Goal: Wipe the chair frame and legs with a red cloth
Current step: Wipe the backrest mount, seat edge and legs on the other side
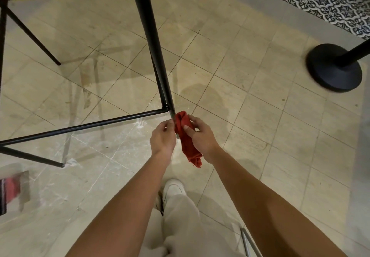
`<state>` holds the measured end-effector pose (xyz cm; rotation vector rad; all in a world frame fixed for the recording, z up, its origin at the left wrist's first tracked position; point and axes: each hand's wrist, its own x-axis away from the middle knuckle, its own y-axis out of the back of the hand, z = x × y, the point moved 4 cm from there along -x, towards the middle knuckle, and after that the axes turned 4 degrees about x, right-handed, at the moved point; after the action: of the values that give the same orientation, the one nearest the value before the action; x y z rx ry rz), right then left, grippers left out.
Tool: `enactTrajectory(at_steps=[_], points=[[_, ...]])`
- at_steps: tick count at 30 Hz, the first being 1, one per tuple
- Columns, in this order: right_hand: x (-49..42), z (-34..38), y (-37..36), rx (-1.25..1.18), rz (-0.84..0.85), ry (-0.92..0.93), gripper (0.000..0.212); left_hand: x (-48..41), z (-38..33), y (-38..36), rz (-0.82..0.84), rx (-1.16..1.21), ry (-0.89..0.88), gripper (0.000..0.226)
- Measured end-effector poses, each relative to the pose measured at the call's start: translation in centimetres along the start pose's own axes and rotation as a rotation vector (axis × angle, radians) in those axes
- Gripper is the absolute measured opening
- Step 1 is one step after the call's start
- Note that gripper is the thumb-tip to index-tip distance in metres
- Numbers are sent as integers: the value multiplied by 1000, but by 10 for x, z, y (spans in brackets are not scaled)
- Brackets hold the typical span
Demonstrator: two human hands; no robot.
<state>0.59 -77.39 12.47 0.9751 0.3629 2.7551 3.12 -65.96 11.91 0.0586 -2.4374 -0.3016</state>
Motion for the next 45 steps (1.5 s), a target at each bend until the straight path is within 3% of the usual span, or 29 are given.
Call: enactTrajectory(at_steps=[6,17,22,28,32,40,45], points=[[-10,-4,-1,-80,-167,-28,46,-10,10,16,-119,7,19,30],[-33,-16,-43,-49,-177,137,42,-31,10,7,-217,8,-23,23],[-45,-21,-38,-17,-128,111,41,-39,14,-1,-191,24,-29,26],[-42,-18,-30,-26,-160,205,40,-40,14,-1,-203,56,-74,25],[-47,-26,-31,-68,-158,175,38,-43,16,-3,-170,41,-65,25],[-83,-64,-47,127,-141,5,37,-59,31,-7,-130,10,-58,26],[-100,-82,-54,122,-131,-96,34,-70,42,-14,-84,-7,-59,26]])
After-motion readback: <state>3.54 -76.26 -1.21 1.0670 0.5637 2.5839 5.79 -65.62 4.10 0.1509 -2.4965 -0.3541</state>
